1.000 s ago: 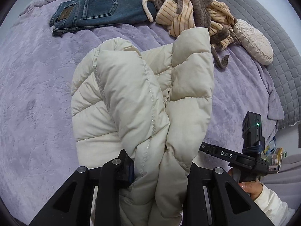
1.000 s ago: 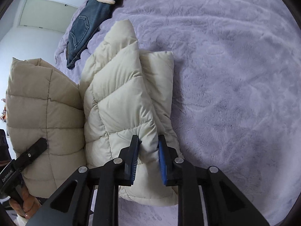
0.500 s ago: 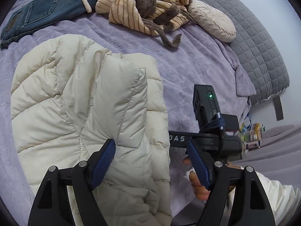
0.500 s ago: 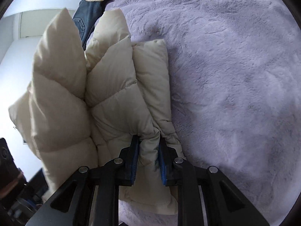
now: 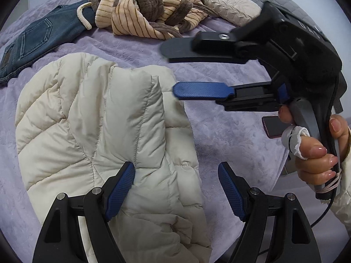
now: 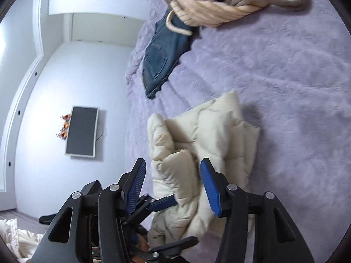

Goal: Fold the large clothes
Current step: 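Lower the folded cream jacket onto the bed and open both tools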

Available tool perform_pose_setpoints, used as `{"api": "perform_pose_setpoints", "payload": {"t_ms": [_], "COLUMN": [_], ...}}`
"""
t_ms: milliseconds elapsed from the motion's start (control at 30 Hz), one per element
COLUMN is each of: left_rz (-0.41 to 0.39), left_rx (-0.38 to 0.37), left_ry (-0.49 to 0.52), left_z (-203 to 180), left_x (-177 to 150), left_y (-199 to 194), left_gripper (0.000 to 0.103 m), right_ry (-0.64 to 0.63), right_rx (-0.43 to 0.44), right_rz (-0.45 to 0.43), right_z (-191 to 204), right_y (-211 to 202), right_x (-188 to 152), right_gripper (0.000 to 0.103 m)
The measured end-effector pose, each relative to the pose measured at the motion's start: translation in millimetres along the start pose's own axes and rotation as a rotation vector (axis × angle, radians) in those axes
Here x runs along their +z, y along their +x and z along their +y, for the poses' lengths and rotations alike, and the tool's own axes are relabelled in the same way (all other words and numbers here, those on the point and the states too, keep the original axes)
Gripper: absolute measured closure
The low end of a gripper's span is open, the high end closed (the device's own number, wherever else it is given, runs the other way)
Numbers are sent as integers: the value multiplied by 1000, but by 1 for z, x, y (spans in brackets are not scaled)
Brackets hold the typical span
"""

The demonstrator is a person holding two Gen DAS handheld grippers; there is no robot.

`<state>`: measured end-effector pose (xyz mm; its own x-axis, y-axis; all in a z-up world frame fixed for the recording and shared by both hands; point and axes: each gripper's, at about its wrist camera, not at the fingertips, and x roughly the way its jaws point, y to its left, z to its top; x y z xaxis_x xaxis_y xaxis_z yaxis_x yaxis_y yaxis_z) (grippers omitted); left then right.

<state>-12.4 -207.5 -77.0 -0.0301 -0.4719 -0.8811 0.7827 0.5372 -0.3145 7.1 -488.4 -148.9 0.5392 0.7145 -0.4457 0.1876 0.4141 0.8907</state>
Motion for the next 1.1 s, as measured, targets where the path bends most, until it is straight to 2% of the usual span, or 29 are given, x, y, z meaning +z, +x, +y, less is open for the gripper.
{"api": "perform_pose_setpoints", "payload": {"t_ms": [100,133,200,233,367,467,567,700,800,833,900,967,1100], "left_rz": [-7,-8,-5,-11,-66,-86,-72,-26,-10,-4,10,27,63], "left_rx": [22,30,23,14,-29,-44,-37,-177,-322,-366,-399,-405,-339], "left_ry": [13,17,16,10,-62,-160,-295,-510,-619,-637,-640,-623,-561], "left_z": [-3,-3,-3,-1,24,63,114,175,203,207,207,204,190], "left_x": [-1,-2,-4,-5,-10,-11,-15,-30,-37,-37,-34,-32,-23], "left_y": [-2,-3,-9,-15,-48,-64,-62,-41,-18,-10,4,12,25], "left_gripper": [25,25,25,25,25,25,25,25,25,25,25,16,15], "right_ry": [-6,-2,5,5,-32,-33,-40,-23,-26,-25,-23,-20,-11], "right_rx": [-4,-35,-115,-156,-284,-326,-341,-314,-305,-304,-300,-298,-296], "right_rz": [112,143,180,180,143,129,112,97,96,96,97,98,100], "right_z": [7,6,1,-1,-19,-39,-55,-66,-67,-68,-69,-70,-72], "right_y": [35,48,64,64,52,44,38,38,36,36,36,35,40], "right_x": [2,1,-3,-7,-4,0,3,4,4,3,3,2,4], "right_gripper": [47,59,90,92,94,94,94,93,93,93,93,93,93]}}
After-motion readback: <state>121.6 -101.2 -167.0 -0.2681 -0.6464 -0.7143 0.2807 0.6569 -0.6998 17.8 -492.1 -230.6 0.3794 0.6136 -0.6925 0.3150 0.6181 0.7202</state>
